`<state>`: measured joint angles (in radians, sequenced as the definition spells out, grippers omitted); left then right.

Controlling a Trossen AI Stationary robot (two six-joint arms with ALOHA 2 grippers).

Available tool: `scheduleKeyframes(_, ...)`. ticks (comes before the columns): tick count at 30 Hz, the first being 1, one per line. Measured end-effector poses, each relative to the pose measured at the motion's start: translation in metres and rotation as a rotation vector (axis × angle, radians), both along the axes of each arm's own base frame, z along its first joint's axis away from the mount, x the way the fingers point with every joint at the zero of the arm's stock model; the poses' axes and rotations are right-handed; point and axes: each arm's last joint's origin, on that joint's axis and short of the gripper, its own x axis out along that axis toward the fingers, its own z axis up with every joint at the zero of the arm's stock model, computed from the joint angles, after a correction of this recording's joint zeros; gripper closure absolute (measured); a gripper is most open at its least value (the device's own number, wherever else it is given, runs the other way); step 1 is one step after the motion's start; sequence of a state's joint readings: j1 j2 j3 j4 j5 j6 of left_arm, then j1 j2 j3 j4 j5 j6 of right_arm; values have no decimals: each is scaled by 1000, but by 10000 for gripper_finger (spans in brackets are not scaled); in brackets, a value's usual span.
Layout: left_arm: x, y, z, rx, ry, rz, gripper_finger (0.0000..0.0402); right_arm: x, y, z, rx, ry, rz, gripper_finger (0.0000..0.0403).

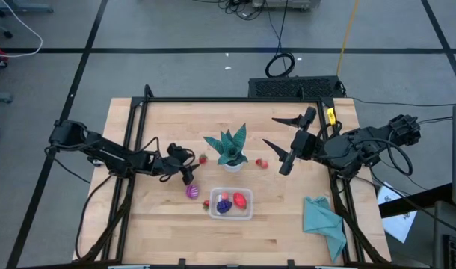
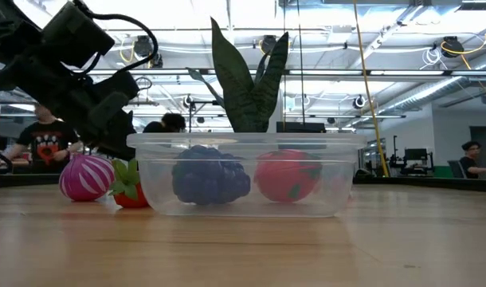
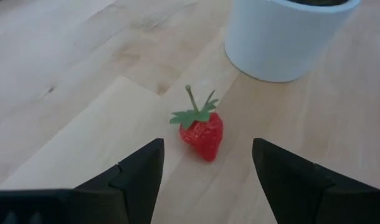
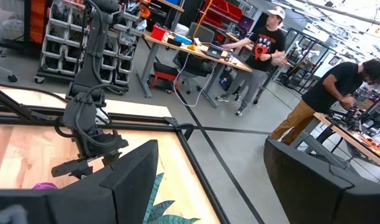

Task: Pick and placing Produce into tupperware
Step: Put the top left red strawberry into the transparent bin

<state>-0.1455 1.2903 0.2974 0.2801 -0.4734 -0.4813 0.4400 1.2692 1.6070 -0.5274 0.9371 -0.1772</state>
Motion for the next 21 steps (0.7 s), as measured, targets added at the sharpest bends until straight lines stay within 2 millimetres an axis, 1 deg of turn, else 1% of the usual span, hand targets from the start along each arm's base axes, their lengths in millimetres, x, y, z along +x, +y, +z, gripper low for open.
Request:
scheduleKeyframes(6,2,1,-3,15,0,18,151,0,0,0,0,0,0,122)
scheduleKeyframes(15,10,5,-16,7,4,16,151,0,0,0,0,0,0,122)
scheduleKeyframes(21,13,5,-17,-1,-7,-1,151,0,0,0,0,0,0,122)
